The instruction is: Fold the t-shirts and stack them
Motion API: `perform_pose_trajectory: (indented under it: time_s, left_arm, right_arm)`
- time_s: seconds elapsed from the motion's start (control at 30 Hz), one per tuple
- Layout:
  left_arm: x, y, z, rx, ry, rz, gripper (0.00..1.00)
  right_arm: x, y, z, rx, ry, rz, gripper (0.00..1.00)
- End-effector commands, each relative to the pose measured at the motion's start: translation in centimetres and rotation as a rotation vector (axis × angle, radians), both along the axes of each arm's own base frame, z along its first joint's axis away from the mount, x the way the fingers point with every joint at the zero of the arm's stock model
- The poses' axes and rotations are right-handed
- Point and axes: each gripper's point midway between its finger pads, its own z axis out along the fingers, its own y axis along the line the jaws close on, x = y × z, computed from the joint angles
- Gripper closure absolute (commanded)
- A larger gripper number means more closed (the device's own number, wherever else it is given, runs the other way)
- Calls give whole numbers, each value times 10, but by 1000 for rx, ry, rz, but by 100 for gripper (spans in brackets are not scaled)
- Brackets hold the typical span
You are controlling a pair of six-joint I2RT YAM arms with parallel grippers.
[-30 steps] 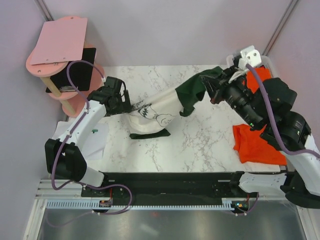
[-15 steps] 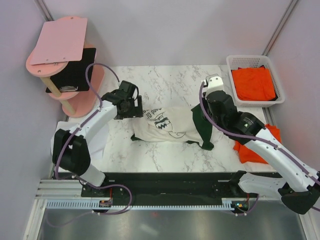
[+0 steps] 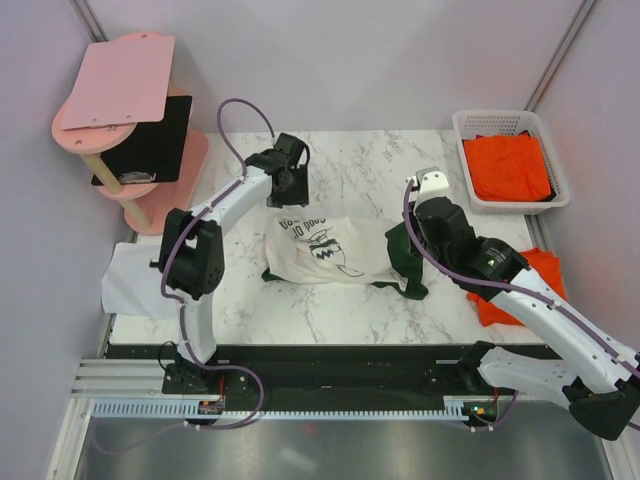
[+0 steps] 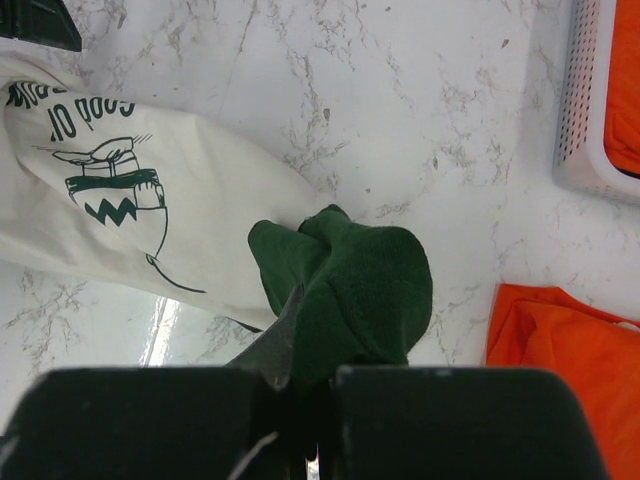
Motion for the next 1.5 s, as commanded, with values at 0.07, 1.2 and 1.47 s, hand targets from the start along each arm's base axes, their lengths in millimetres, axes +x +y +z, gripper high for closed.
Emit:
perform_pose_trajectory:
  time_s: [0.07,1.2,1.47]
  left_arm:
    - [-5,4,-24,78,99,-28,55]
    - [11,33,125,88,-230,65,98]
    - [-66,65,121,55,-213,109,98]
  right_arm:
    - [4,-12,21,43,-58,-42,100]
    - [32,-3,-5,72,-36,-21,100]
    - [26,-4,-7,89,-31,-13,100]
